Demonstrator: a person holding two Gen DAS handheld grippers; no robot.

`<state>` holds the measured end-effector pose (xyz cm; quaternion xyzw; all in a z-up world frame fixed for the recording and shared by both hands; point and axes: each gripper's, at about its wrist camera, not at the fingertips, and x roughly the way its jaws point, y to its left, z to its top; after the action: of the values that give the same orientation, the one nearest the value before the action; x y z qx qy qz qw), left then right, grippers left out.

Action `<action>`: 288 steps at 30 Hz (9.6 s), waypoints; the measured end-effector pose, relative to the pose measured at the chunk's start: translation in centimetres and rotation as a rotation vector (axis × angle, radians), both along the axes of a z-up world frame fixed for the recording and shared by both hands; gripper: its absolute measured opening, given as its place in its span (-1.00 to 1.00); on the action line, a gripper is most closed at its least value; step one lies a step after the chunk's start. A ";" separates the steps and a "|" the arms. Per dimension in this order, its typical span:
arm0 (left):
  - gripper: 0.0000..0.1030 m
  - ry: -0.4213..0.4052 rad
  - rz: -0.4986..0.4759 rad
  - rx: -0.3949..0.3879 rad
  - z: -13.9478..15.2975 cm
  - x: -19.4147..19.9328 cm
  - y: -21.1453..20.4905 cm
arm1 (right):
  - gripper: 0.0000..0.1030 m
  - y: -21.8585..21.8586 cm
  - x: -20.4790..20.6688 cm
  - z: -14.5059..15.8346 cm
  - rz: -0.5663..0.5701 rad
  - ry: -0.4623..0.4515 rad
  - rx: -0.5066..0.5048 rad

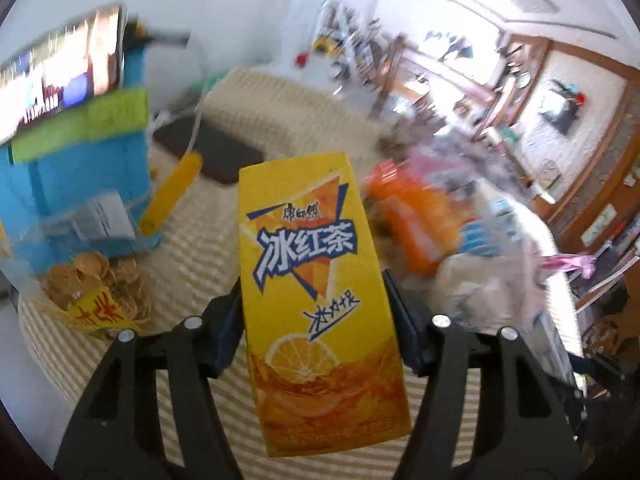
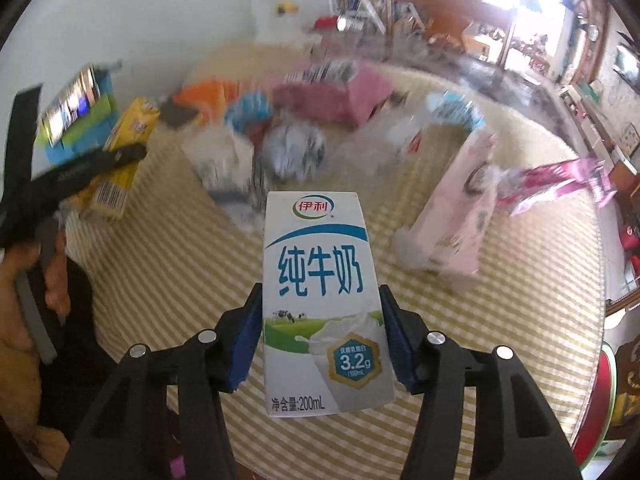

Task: Collect trash
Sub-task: 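Close the left tool on the yellow carton while the right tool grips the milk carton, then carry both cartons to the red bin and open both tools, then return both tools to the table, then grasp the orange snack bag with the left tool while the right tool grasps the clear bottle, then lift the orange bag with the left tool while the right tool lifts the bottle, then drop the orange bag and bottle into the red bin, opening both tools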

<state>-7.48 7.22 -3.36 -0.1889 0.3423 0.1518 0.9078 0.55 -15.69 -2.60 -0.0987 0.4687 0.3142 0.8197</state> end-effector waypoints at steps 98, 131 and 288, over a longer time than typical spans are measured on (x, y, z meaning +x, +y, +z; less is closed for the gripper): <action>0.75 0.083 -0.221 -0.329 -0.7 12.3 -1.4 | 0.67 -16.8 0.8 5.4 -0.576 -0.089 0.271; 0.10 -0.203 -0.232 -0.180 2.8 5.6 -1.9 | 0.67 -12.1 3.1 4.3 -0.508 -0.035 0.181; 0.62 0.083 -1.183 -0.143 -0.2 15.2 -45.4 | 0.39 -42.7 -2.8 -1.3 -1.087 0.065 0.486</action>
<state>7.72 -38.15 -3.54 -0.0207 0.4341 -0.3955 0.8092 -2.29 -58.43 -3.91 0.3556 0.3917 -0.0491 0.8472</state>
